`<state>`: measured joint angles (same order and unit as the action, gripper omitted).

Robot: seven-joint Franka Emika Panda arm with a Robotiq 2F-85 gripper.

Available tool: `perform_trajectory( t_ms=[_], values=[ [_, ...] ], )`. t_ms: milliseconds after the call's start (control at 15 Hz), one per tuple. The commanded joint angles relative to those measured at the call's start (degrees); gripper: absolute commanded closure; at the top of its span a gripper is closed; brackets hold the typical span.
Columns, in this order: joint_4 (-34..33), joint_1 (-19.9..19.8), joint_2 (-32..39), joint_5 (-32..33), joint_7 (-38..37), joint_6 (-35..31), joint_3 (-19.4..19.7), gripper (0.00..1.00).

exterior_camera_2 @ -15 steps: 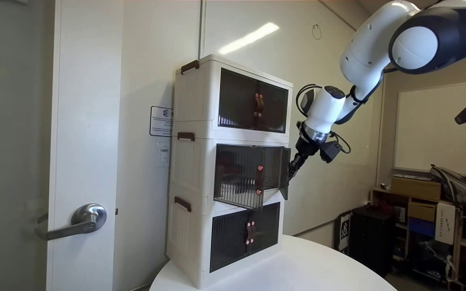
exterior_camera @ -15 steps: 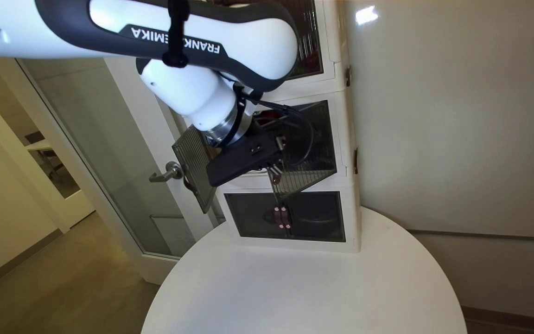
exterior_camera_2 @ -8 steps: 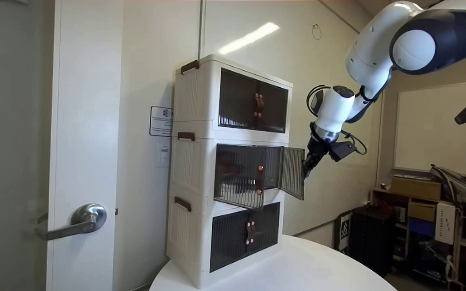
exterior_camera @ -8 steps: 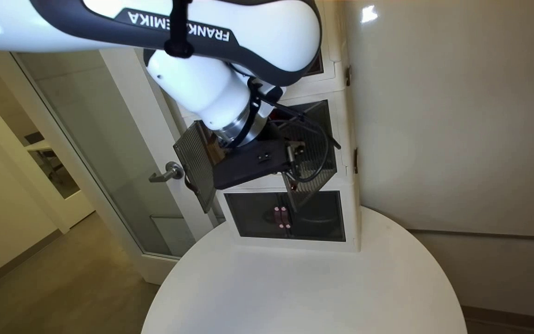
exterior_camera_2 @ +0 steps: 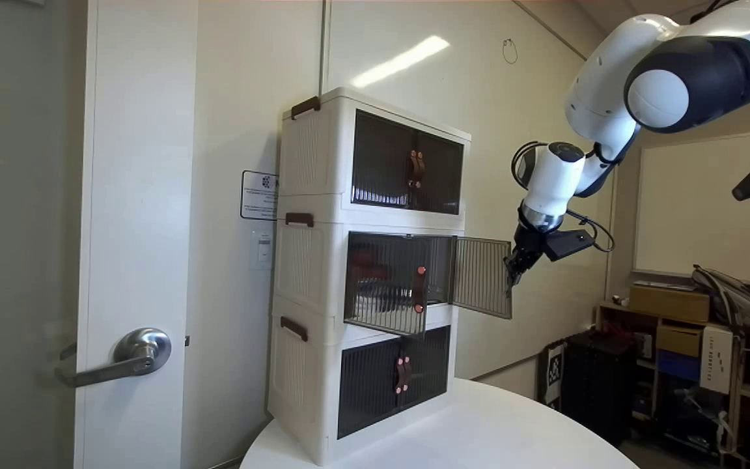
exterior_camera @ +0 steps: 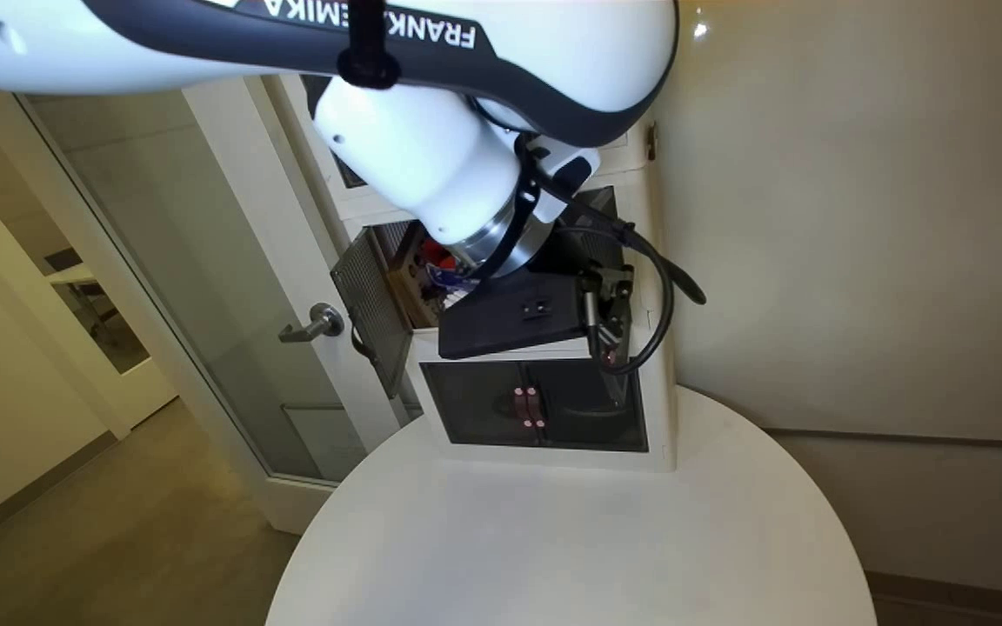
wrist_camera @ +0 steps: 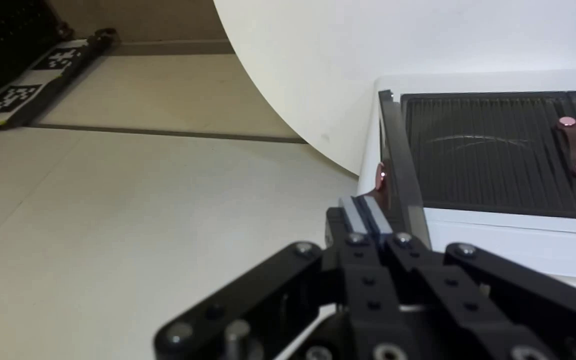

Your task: Open the doors of the middle shelf

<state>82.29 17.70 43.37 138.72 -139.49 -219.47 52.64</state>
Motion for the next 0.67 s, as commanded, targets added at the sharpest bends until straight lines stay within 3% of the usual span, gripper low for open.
perform_trajectory(
  t_ms=[0,533,600],
  values=[
    [-3.14,-0.62,4.75,-0.20,-5.46,0.78,1.87,0.99],
    [-5.67,-1.39,7.06,-0.68,-11.15,-0.34,3.86,0.99],
    [-5.96,-1.43,7.35,-0.69,-11.73,-0.46,4.13,0.91]
  ],
)
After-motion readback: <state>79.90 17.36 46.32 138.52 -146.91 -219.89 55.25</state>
